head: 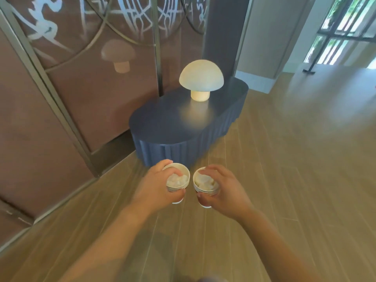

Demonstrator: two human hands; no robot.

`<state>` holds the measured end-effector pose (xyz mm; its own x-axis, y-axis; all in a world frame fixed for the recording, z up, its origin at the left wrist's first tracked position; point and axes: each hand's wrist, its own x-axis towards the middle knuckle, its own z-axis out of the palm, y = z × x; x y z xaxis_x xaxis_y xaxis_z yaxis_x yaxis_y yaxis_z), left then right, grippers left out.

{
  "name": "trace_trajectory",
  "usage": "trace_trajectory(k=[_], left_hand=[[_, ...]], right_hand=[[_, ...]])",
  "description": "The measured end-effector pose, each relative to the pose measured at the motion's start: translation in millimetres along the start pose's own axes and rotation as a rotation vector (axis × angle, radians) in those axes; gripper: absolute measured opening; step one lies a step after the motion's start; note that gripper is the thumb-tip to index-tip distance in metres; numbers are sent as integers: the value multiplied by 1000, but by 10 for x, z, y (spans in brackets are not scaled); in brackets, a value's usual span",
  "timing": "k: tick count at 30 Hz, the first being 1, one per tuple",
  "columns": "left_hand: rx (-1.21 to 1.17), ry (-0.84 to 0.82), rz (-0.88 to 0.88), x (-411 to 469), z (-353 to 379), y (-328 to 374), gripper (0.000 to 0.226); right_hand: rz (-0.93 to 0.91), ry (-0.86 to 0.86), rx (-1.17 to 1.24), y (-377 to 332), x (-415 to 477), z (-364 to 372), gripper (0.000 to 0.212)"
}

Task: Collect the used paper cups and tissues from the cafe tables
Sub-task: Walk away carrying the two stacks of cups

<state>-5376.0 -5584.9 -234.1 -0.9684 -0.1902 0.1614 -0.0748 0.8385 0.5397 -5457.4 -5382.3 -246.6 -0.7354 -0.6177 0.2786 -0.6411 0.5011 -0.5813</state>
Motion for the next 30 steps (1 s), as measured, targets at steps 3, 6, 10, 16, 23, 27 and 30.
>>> trace_trajectory(k=[3,6,10,16,23,27,30], left_hand=[[35,-29,0,669,57,-178,42],[54,-39,-24,1373,150,-379,42],[36,14,-66,2335,271,-569,36],[29,-18,-155,3618,382,-769,36],[22,5,-165,4810,410,-1144,35],[31,-12,-136,5434,382,-1492,38],[52,-24,-112,5874,360,-1769,41]], right_hand=[[21,5,11,334,597,85,49],[39,-8,22,727,1245,186,40],[35,-41,19,1239,2208,260,34],[29,-92,36,1856,3459,209,32],[11,-157,30,2302,4712,358,33],[26,-197,11,2510,5378,521,39],[36,-195,4,2615,5857,658,42]])
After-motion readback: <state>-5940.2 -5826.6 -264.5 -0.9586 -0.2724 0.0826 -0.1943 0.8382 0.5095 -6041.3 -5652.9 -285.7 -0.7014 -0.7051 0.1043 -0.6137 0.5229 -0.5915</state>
